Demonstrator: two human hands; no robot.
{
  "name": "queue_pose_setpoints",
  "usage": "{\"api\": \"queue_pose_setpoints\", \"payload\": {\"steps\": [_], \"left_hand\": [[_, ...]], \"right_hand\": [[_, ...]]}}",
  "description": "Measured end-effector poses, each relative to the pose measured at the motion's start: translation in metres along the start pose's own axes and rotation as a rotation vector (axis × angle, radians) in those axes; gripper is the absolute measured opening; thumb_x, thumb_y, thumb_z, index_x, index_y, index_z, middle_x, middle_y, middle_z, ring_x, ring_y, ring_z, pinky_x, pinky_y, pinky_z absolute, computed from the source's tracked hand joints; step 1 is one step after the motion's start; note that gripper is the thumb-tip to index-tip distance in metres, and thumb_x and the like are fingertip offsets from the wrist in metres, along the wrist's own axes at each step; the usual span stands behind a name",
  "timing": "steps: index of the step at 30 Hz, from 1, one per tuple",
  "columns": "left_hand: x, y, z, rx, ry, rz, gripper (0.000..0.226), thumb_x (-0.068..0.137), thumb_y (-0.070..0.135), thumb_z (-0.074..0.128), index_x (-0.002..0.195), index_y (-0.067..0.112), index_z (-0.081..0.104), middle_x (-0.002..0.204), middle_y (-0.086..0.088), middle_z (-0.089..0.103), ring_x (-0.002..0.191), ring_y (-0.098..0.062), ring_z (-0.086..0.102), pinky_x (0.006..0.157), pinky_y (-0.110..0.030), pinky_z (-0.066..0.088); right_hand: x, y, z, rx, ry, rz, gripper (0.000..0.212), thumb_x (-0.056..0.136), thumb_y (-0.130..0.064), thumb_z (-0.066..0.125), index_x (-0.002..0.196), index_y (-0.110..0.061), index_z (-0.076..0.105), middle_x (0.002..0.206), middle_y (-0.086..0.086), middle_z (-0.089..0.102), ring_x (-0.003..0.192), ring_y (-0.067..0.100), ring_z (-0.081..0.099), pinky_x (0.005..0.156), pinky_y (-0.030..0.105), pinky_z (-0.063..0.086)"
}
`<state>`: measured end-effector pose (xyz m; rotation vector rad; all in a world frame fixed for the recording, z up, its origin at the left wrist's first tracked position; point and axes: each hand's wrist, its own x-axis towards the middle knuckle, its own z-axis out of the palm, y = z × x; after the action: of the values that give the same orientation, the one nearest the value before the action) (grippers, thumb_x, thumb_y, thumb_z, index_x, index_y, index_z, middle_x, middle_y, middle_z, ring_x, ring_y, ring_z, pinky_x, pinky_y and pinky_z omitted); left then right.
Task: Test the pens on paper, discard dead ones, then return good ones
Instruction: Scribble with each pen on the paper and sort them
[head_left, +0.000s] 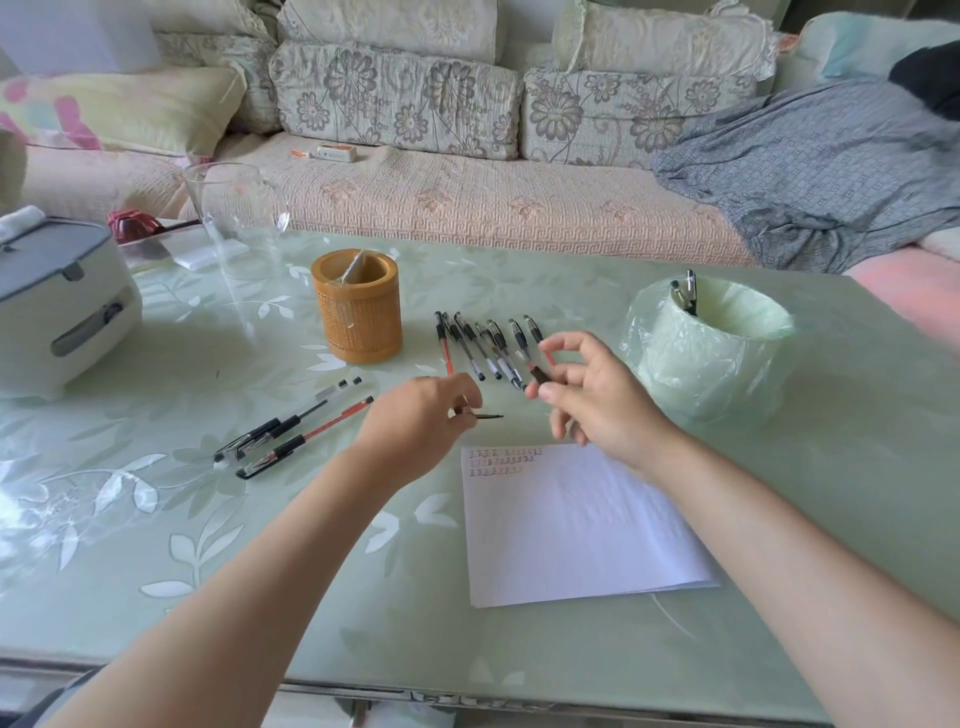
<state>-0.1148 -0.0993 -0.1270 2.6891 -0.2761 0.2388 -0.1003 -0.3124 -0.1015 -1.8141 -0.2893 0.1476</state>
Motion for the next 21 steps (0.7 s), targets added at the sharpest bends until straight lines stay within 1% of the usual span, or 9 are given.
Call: {"api": "queue_pose_setpoints", "payload": {"steps": [2, 3, 4, 6, 8, 10, 15, 19, 21], "left_hand": [[0.000, 0.002, -0.002, -0.097, 0.027, -0.040, 0.014, 0.089, 0.029, 0.065, 0.103, 0.031, 0.063, 0.091, 0.018, 0.064, 0.081, -0.010, 0.059, 0.064, -0.027, 0.045], [0.000, 0.003, -0.003, -0.137, 0.038, -0.056, 0.014, 0.088, 0.029, 0.067, 0.101, 0.031, 0.064, 0.088, 0.019, 0.064, 0.080, -0.009, 0.059, 0.065, -0.027, 0.046], [0.000, 0.003, -0.003, -0.166, 0.046, -0.067, 0.015, 0.087, 0.028, 0.068, 0.101, 0.032, 0.064, 0.087, 0.019, 0.063, 0.080, -0.008, 0.060, 0.065, -0.026, 0.047], [-0.001, 0.002, -0.005, -0.194, 0.052, -0.079, 0.015, 0.086, 0.028, 0.069, 0.100, 0.032, 0.065, 0.086, 0.020, 0.064, 0.079, -0.007, 0.060, 0.065, -0.025, 0.047], [-0.003, 0.003, -0.005, -0.198, 0.049, -0.081, 0.014, 0.085, 0.029, 0.069, 0.099, 0.033, 0.066, 0.085, 0.021, 0.064, 0.079, -0.006, 0.060, 0.064, -0.024, 0.046], [-0.003, 0.004, -0.006, -0.198, 0.050, -0.079, 0.014, 0.085, 0.029, 0.069, 0.098, 0.035, 0.065, 0.086, 0.021, 0.064, 0.079, -0.005, 0.060, 0.064, -0.024, 0.046], [-0.003, 0.007, -0.006, -0.208, 0.045, -0.042, 0.014, 0.085, 0.029, 0.069, 0.098, 0.034, 0.066, 0.086, 0.021, 0.065, 0.079, -0.006, 0.061, 0.065, -0.025, 0.047], [-0.004, 0.011, -0.006, -0.268, -0.006, -0.029, 0.011, 0.083, 0.032, 0.072, 0.093, 0.033, 0.069, 0.077, 0.023, 0.064, 0.075, -0.005, 0.061, 0.069, -0.026, 0.049], [-0.005, 0.016, -0.006, -0.379, -0.041, -0.062, 0.009, 0.080, 0.030, 0.076, 0.087, 0.028, 0.071, 0.075, 0.017, 0.068, 0.073, -0.007, 0.063, 0.071, -0.025, 0.051]], "right_hand": [[0.002, 0.002, -0.001, -0.341, 0.053, -0.062, 0.029, 0.089, -0.013, 0.065, 0.111, -0.031, 0.061, 0.088, -0.006, 0.071, 0.056, 0.015, 0.060, 0.063, 0.032, 0.051], [0.002, 0.003, -0.002, -0.486, 0.076, -0.077, 0.025, 0.087, -0.020, 0.068, 0.107, -0.035, 0.066, 0.086, -0.012, 0.070, 0.062, 0.010, 0.062, 0.071, 0.032, 0.053], [0.001, 0.003, -0.002, -0.611, 0.092, -0.087, 0.022, 0.087, -0.025, 0.068, 0.105, -0.037, 0.070, 0.087, -0.017, 0.070, 0.070, 0.006, 0.063, 0.077, 0.030, 0.053], [-0.003, 0.001, -0.001, -0.769, 0.099, -0.112, 0.020, 0.088, -0.030, 0.065, 0.105, -0.039, 0.072, 0.094, -0.019, 0.072, 0.086, 0.005, 0.064, 0.081, 0.028, 0.051], [-0.006, 0.000, 0.000, -0.822, 0.090, -0.157, 0.021, 0.090, -0.028, 0.063, 0.108, -0.037, 0.072, 0.101, -0.016, 0.071, 0.092, 0.009, 0.063, 0.080, 0.026, 0.047], [-0.007, 0.000, 0.001, -0.848, 0.086, -0.203, 0.021, 0.091, -0.026, 0.063, 0.109, -0.034, 0.073, 0.103, -0.014, 0.071, 0.093, 0.011, 0.062, 0.080, 0.026, 0.045], [-0.005, 0.003, 0.003, -0.872, 0.063, -0.242, 0.020, 0.092, -0.026, 0.062, 0.108, -0.033, 0.072, 0.099, -0.013, 0.069, 0.093, 0.016, 0.059, 0.084, 0.034, 0.046], [-0.006, 0.006, 0.009, -0.866, -0.004, -0.271, 0.021, 0.092, -0.024, 0.059, 0.108, -0.032, 0.070, 0.097, -0.014, 0.069, 0.095, 0.013, 0.056, 0.080, 0.030, 0.044], [-0.008, 0.006, 0.011, -0.965, -0.014, -0.318, 0.020, 0.088, -0.028, 0.056, 0.104, -0.029, 0.069, 0.088, -0.017, 0.065, 0.092, 0.015, 0.056, 0.075, 0.029, 0.041]]}}
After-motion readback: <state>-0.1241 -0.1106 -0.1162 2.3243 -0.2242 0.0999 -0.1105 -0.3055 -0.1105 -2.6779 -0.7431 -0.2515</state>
